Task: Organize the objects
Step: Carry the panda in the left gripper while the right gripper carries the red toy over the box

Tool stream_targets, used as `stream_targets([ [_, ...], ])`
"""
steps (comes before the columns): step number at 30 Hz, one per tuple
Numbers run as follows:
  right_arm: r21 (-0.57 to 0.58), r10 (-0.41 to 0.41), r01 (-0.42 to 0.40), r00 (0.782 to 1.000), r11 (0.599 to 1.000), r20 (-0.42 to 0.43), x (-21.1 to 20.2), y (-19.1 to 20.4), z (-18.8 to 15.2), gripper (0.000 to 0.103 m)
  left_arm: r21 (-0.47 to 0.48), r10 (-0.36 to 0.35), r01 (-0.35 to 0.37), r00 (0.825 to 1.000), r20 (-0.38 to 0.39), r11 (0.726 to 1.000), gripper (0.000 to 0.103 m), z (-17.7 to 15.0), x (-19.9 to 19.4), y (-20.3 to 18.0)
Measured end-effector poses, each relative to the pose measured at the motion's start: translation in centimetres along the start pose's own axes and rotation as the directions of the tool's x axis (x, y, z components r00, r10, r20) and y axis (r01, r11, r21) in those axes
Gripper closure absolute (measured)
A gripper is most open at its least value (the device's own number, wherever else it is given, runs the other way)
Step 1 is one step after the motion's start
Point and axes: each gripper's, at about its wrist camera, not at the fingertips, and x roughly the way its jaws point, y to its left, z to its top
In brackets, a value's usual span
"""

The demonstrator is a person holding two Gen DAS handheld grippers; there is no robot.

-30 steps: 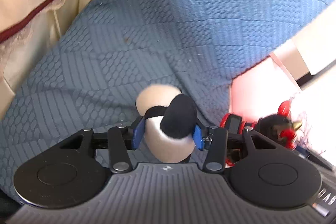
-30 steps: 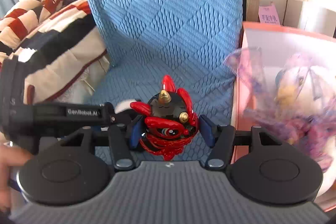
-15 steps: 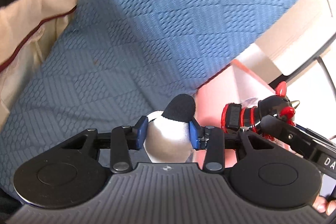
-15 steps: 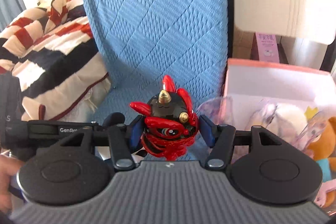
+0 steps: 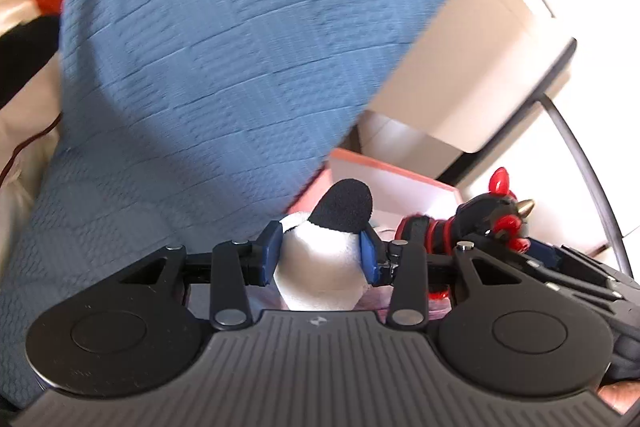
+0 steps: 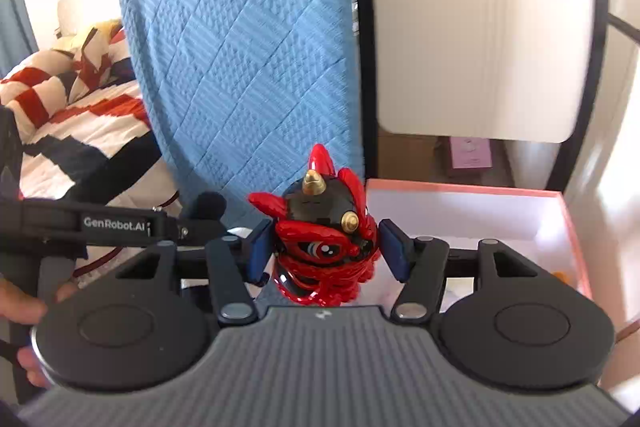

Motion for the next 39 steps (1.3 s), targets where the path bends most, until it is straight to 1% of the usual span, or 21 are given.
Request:
stream_targets([
  [4, 0.017, -0.029, 0.029, 1.0, 0.999, 0.009, -0.9, -2.1, -0.2, 0.043, 0.044, -0.033, 0.033, 0.999, -0.007, 0.998, 0.057, 0.3, 0.3, -3.3],
  [9, 0.048, -0.069, 0.069, 0.998, 0.996, 0.0, -1.5, -4.7, -1.0, 0.043, 0.085, -0.065, 0.068, 0.997, -0.039, 0.994, 0.056, -0.2, 2.0, -7.0],
  [16, 0.086, -0.134, 0.136, 0.991, 0.987, -0.025, -1.8, -8.6, -3.5, 0.043, 0.121, -0.089, 0.102, 0.99, -0.106, 0.987, 0.057, -2.2, 5.4, -10.5],
  [19, 0.097, -0.158, 0.163, 0.986, 0.982, -0.058, -1.1, -10.1, -5.4, 0.043, 0.131, -0.085, 0.104, 0.986, -0.14, 0.986, 0.056, -3.4, 7.1, -11.2],
  [24, 0.113, -0.189, 0.203, 0.975, 0.973, -0.121, 0.9, -11.7, -8.5, 0.043, 0.116, -0.071, 0.096, 0.977, -0.202, 0.989, 0.056, -5.5, 9.7, -11.1],
  [29, 0.138, -0.196, 0.22, 0.966, 0.966, -0.167, 2.5, -12.8, -10.7, 0.043, 0.124, -0.061, 0.089, 0.975, -0.214, 0.988, 0.056, -6.2, 10.3, -10.9],
  [32, 0.157, -0.196, 0.225, 0.964, 0.962, -0.182, 3.0, -13.1, -11.2, 0.043, 0.125, -0.055, 0.083, 0.975, -0.214, 0.989, 0.055, -5.9, 10.1, -10.8],
  [34, 0.167, -0.205, 0.237, 0.961, 0.957, -0.188, 3.0, -13.3, -11.3, 0.042, 0.126, -0.041, 0.071, 0.973, -0.225, 0.989, 0.053, -5.6, 10.2, -10.7],
  [35, 0.166, -0.212, 0.243, 0.959, 0.956, -0.186, 3.1, -13.4, -11.3, 0.042, 0.126, -0.041, 0.072, 0.972, -0.233, 0.989, 0.05, -5.4, 10.1, -10.7],
  [37, 0.173, -0.218, 0.252, 0.956, 0.952, -0.195, 3.0, -13.5, -11.3, 0.043, 0.124, -0.055, 0.088, 0.968, -0.246, 0.988, 0.045, -5.2, 9.1, -10.5],
  [39, 0.197, -0.225, 0.262, 0.955, 0.945, -0.193, 2.7, -13.6, -11.0, 0.043, 0.138, -0.055, 0.089, 0.97, -0.235, 0.986, 0.032, -4.7, 8.2, -10.5],
])
